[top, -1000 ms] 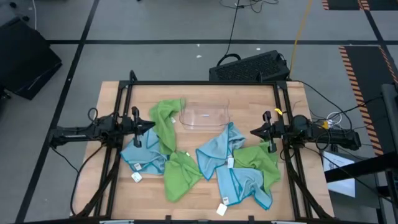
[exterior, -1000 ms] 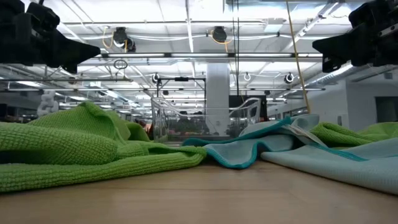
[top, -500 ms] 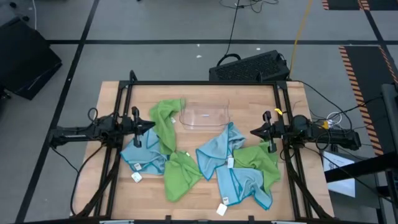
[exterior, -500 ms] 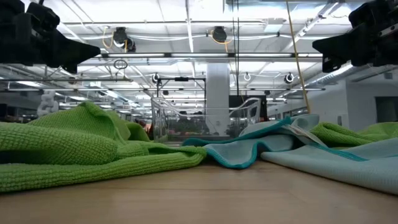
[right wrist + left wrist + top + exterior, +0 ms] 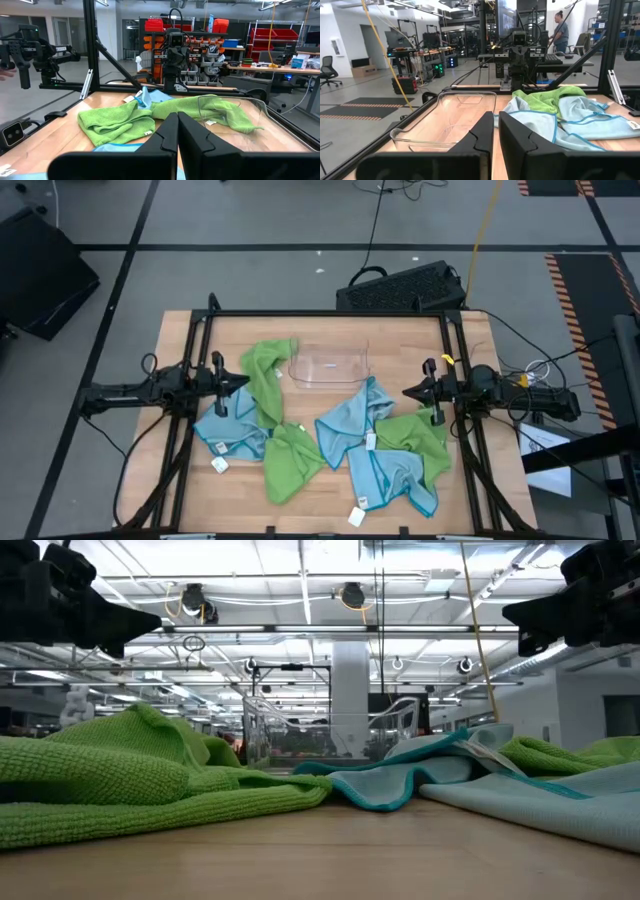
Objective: Fold microfiber towels
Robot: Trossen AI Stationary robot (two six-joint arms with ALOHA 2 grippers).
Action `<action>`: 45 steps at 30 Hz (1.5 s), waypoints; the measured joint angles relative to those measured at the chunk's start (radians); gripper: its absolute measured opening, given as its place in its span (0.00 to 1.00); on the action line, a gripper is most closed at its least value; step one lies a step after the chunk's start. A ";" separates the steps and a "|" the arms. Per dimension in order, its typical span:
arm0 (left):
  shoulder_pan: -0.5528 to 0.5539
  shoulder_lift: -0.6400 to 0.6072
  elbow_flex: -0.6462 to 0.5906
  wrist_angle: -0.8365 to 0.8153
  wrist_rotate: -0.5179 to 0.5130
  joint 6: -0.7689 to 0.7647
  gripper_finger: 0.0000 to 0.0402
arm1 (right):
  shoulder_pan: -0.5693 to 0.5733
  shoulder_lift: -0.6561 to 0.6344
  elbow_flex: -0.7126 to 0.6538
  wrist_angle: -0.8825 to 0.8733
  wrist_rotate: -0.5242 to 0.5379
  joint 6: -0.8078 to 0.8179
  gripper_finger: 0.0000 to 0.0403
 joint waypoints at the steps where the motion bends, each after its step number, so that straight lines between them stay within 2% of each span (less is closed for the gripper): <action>1: 0.000 0.000 0.000 0.000 0.000 0.000 0.08 | 0.000 0.000 0.000 0.000 0.000 0.000 0.00; 16: 0.000 0.000 0.000 0.000 0.000 0.000 0.08 | 0.000 0.002 0.000 0.074 0.027 0.156 0.00; 22: 0.000 0.000 0.000 0.000 0.000 0.000 0.08 | 0.004 0.063 0.064 0.037 0.026 0.191 0.00; 26: 0.000 0.000 0.000 0.000 0.000 0.000 0.08 | 0.021 0.159 0.160 0.021 0.026 0.224 0.00; 36: 0.000 0.000 0.000 0.000 0.000 0.000 0.08 | 0.071 0.514 0.420 -0.140 0.026 0.236 0.00; 45: 0.000 0.000 0.000 0.000 0.000 0.000 0.08 | 0.149 0.802 0.519 -0.135 0.028 0.191 0.00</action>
